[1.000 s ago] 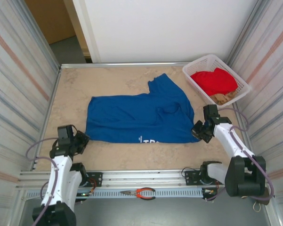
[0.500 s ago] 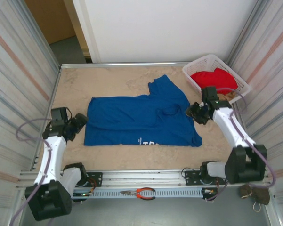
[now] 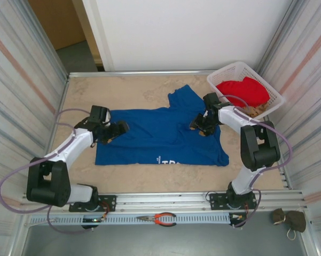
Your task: Fold the inside-out t-shirt
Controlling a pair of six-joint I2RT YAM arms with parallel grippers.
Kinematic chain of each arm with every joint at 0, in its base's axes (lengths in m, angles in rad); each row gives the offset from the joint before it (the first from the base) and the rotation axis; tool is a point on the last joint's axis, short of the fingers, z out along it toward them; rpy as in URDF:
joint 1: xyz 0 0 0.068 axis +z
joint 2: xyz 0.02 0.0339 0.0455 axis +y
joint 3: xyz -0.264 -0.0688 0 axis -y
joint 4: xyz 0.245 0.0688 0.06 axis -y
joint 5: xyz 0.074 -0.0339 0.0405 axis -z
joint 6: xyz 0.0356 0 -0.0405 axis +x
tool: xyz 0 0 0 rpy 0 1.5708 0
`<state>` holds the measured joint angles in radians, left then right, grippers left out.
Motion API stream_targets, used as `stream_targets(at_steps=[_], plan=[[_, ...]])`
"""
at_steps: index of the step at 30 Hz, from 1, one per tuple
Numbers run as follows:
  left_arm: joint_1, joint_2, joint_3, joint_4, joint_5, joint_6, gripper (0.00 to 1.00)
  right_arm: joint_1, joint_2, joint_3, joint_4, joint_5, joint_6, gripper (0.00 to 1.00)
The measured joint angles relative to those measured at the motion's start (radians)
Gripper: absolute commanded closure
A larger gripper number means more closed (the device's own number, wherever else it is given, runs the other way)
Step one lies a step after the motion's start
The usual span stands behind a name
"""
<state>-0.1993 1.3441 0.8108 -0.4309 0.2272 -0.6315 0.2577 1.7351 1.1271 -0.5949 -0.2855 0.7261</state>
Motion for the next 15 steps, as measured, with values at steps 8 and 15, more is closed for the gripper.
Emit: stream_targets(at_steps=[8, 15], plan=[[-0.019, 0.045, -0.069, 0.065, -0.001, -0.008, 0.12, -0.004, 0.094, 0.050, 0.013, 0.000, 0.000, 0.53], [-0.019, 0.064, -0.089, 0.097, -0.005, -0.008, 0.12, -0.018, 0.171, 0.136, 0.020, 0.000, 0.000, 0.54]])
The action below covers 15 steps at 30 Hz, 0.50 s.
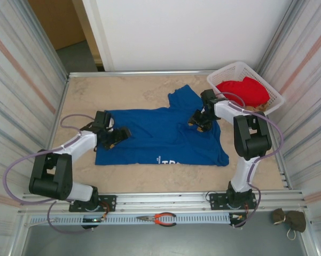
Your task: Fold the inside-out t-shirt
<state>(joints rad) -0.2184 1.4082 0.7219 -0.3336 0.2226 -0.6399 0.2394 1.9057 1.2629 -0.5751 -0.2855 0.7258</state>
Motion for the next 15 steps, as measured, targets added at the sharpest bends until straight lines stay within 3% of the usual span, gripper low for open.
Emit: stream_targets(at_steps=[8, 15], plan=[[0.000, 0.018, -0.031, 0.027, -0.006, 0.000, 0.12, -0.032, 0.077, 0.090, 0.002, -0.013, 0.008, 0.53], [0.000, 0.019, -0.025, 0.026, -0.006, 0.000, 0.11, -0.061, 0.113, 0.151, 0.098, -0.108, 0.032, 0.54]])
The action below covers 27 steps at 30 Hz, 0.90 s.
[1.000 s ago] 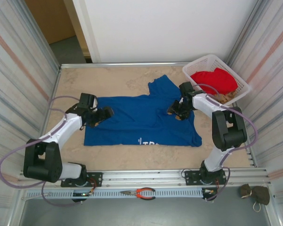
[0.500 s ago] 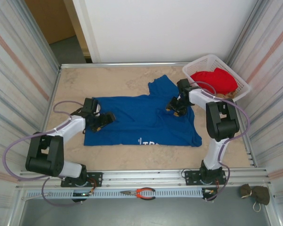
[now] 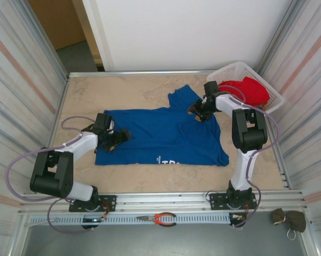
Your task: Fold the inside-out t-shirt
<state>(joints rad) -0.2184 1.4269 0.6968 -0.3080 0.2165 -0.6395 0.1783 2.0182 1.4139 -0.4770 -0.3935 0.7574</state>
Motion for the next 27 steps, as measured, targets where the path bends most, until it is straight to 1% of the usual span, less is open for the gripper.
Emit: stream_targets(at_steps=[3, 4, 6, 9, 10, 12, 14, 16, 17, 22, 25, 27], plan=[[0.008, 0.000, 0.039, -0.024, 0.003, 0.005, 0.10, -0.013, -0.004, 0.000, 0.042, -0.039, 0.001, 0.54], [0.022, -0.002, 0.064, -0.033, 0.006, 0.012, 0.08, -0.018, -0.011, 0.000, 0.052, -0.049, 0.001, 0.53], [0.065, -0.008, 0.119, -0.053, 0.007, 0.027, 0.07, -0.028, -0.036, 0.000, 0.061, -0.053, -0.002, 0.54], [0.169, -0.004, 0.239, -0.089, -0.002, 0.070, 0.10, -0.039, -0.091, 0.003, 0.057, -0.053, -0.009, 0.54], [0.200, 0.003, 0.281, -0.099, -0.009, 0.089, 0.13, -0.042, -0.110, 0.011, 0.050, -0.053, -0.012, 0.54], [0.251, 0.039, 0.372, -0.126, -0.027, 0.134, 0.21, -0.042, -0.141, 0.023, 0.043, -0.051, -0.028, 0.54], [0.271, 0.106, 0.466, -0.154, -0.045, 0.193, 0.32, -0.032, -0.168, 0.023, 0.032, -0.049, -0.040, 0.54], [0.263, 0.175, 0.532, -0.179, -0.065, 0.244, 0.42, -0.014, -0.180, 0.018, 0.026, -0.047, -0.055, 0.54], [0.252, 0.212, 0.561, -0.196, -0.084, 0.272, 0.44, -0.003, -0.182, 0.010, 0.024, -0.045, -0.061, 0.54], [0.149, 0.355, 0.645, -0.276, -0.227, 0.403, 0.44, 0.044, -0.183, -0.075, 0.015, -0.031, -0.079, 0.55], [0.084, 0.422, 0.685, -0.310, -0.333, 0.467, 0.44, 0.046, -0.183, -0.139, 0.012, -0.022, -0.085, 0.55], [0.059, 0.454, 0.702, -0.317, -0.394, 0.498, 0.44, 0.039, -0.182, -0.166, 0.011, -0.018, -0.086, 0.55]])
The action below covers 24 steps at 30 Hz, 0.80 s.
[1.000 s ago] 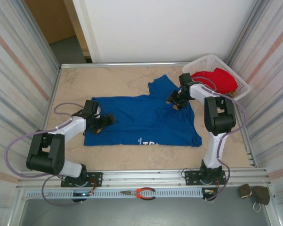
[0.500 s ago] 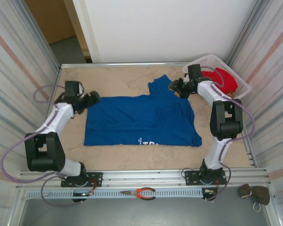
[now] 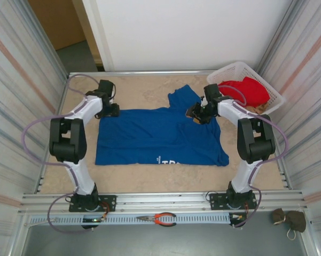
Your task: Fold the inside-out t-shirt
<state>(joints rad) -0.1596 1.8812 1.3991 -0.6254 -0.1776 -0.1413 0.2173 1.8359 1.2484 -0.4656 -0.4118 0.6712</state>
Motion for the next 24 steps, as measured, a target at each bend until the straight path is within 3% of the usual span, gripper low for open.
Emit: stream_targets(at_steps=[10, 19, 24], plan=[[0.016, 0.075, 0.059, 0.001, -0.164, 0.083, 0.50, -0.042, 0.002, -0.009, 0.006, 0.000, -0.010, 0.56], [0.022, 0.190, 0.154, 0.002, -0.175, 0.132, 0.63, -0.061, 0.064, 0.035, 0.011, 0.007, -0.010, 0.56], [0.041, 0.220, 0.171, 0.002, -0.174, 0.145, 0.75, -0.076, 0.093, 0.046, 0.016, 0.022, -0.010, 0.57]])
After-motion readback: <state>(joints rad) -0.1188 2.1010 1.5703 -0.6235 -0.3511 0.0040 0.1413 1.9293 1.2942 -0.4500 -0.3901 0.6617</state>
